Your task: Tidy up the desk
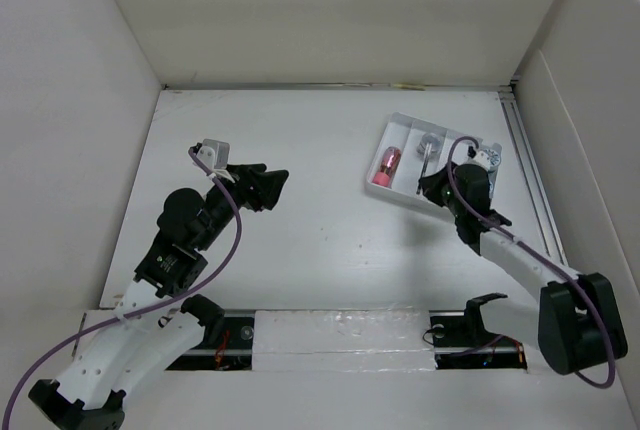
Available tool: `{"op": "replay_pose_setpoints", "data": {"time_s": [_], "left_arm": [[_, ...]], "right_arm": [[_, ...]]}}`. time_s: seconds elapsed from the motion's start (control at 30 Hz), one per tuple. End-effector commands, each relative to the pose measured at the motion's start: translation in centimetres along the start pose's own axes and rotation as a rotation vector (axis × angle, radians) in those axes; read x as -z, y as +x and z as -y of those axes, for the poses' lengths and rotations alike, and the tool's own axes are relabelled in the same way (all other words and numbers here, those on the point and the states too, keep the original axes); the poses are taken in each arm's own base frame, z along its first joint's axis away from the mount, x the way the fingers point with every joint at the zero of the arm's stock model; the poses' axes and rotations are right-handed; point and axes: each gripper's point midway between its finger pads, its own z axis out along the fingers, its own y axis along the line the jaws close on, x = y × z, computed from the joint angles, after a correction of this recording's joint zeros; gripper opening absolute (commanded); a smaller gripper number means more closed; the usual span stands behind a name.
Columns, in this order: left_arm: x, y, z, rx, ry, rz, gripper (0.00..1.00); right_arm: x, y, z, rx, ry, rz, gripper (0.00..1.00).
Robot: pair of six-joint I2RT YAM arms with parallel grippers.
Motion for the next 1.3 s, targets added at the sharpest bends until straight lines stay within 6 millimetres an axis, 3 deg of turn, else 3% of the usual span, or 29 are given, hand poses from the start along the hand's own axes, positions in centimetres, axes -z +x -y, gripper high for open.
{"op": "replay_pose_setpoints", "data": {"time_s": [0.0, 0.27, 0.43, 0.6, 0.63, 0.8, 0.83, 0.87, 0.93, 0.97, 1.03, 1.07, 1.13, 1.2, 1.27], "left_arm": [[0.3, -2.4, 1.4, 0.0, 0.046, 0.071, 0.56], [0.6, -2.6, 1.4, 0.001, 0.049, 0.08, 0.56], [0.6, -2.6, 1.6, 0.002, 0.055, 0.079, 0.56], [0.6, -2.6, 1.4, 0.003, 0.049, 0.08, 0.56], [0.6, -2.6, 1.5, 0.002, 0.054, 0.079, 0.56], [0.6, -2.6, 1.4, 0.001, 0.045, 0.083, 0.56], [0.5, -2.6, 1.5, 0.001, 0.053, 0.078, 0.56], [0.5, -2.5, 1.7, 0.0, 0.063, 0.075, 0.56], [0.5, -2.5, 1.8, -0.001, 0.068, 0.073, 0.56], [0.5, -2.5, 1.7, -0.003, 0.066, 0.074, 0.56], [0.4, -2.4, 1.8, -0.005, 0.073, 0.066, 0.56], [0.3, -2.3, 1.9, -0.006, 0.077, 0.061, 0.57], [0.3, -2.2, 2.3, -0.015, 0.098, 0.052, 0.57], [0.3, -2.1, 2.3, -0.021, 0.1, 0.051, 0.6], [0.2, -2.1, 2.3, -0.027, 0.1, 0.046, 0.6]], "right_arm": [[0.6, -3.2, 0.8, 0.002, 0.054, 0.108, 0.0], [-1.1, -3.5, 4.8, -0.029, 0.14, 0.051, 0.0], [-1.4, -3.7, 5.4, -0.052, 0.133, 0.029, 0.0], [-2.2, -3.7, 7.5, -0.111, 0.125, -0.023, 0.03], [-2.3, -4.1, 7.5, -0.118, 0.113, -0.017, 0.05], [-2.3, -4.6, 7.3, -0.12, 0.095, -0.012, 0.47], [-2.0, -5.5, 6.7, -0.114, 0.079, 0.018, 0.51], [-1.3, -6.0, 5.7, -0.098, 0.053, 0.049, 0.64], [-1.1, -6.1, 5.4, -0.084, 0.056, 0.061, 0.66], [-0.4, -6.6, 3.5, -0.058, 0.012, 0.085, 0.67], [0.3, -7.1, 1.9, -0.017, -0.015, 0.122, 0.68], [1.2, -7.3, -0.4, 0.015, -0.075, 0.141, 0.68], [2.2, -7.5, -3.0, 0.069, -0.156, 0.164, 0.68], [3.9, -6.5, -6.7, 0.136, -0.296, 0.158, 0.64], [4.8, -6.2, -8.7, 0.159, -0.365, 0.165, 0.63]]}}
